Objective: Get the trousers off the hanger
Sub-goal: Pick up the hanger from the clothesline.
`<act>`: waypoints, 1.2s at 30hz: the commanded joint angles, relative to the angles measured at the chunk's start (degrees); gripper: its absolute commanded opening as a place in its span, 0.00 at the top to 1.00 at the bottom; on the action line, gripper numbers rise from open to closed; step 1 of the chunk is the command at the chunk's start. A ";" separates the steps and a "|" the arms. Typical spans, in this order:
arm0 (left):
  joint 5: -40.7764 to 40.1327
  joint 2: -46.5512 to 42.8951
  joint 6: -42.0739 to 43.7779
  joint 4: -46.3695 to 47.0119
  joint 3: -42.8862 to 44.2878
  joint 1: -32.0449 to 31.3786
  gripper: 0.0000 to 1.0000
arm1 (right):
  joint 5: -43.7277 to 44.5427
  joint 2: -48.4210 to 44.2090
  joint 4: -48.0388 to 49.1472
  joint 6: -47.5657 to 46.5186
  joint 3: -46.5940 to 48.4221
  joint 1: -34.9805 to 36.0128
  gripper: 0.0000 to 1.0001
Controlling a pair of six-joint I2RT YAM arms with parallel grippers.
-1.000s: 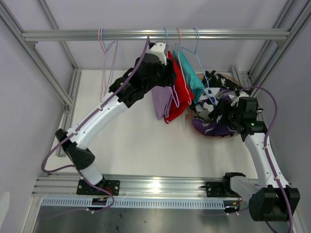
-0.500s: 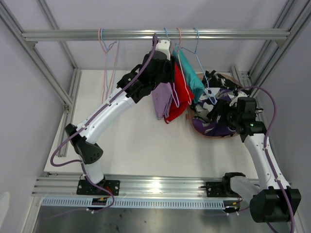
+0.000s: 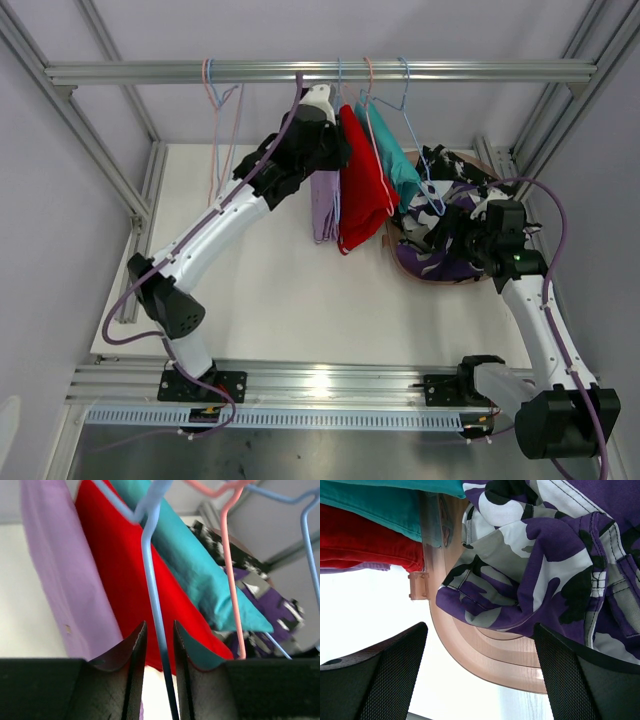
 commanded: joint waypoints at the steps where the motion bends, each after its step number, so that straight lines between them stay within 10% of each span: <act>1: 10.18 -5.67 -6.15 7.85 -4.62 1.90 0.69 | 1.04 -0.74 1.43 -0.09 -0.16 0.73 0.09; 36: 29.19 -12.35 -23.74 30.44 -21.93 7.79 1.00 | 4.29 0.58 0.37 -0.18 0.02 2.93 0.07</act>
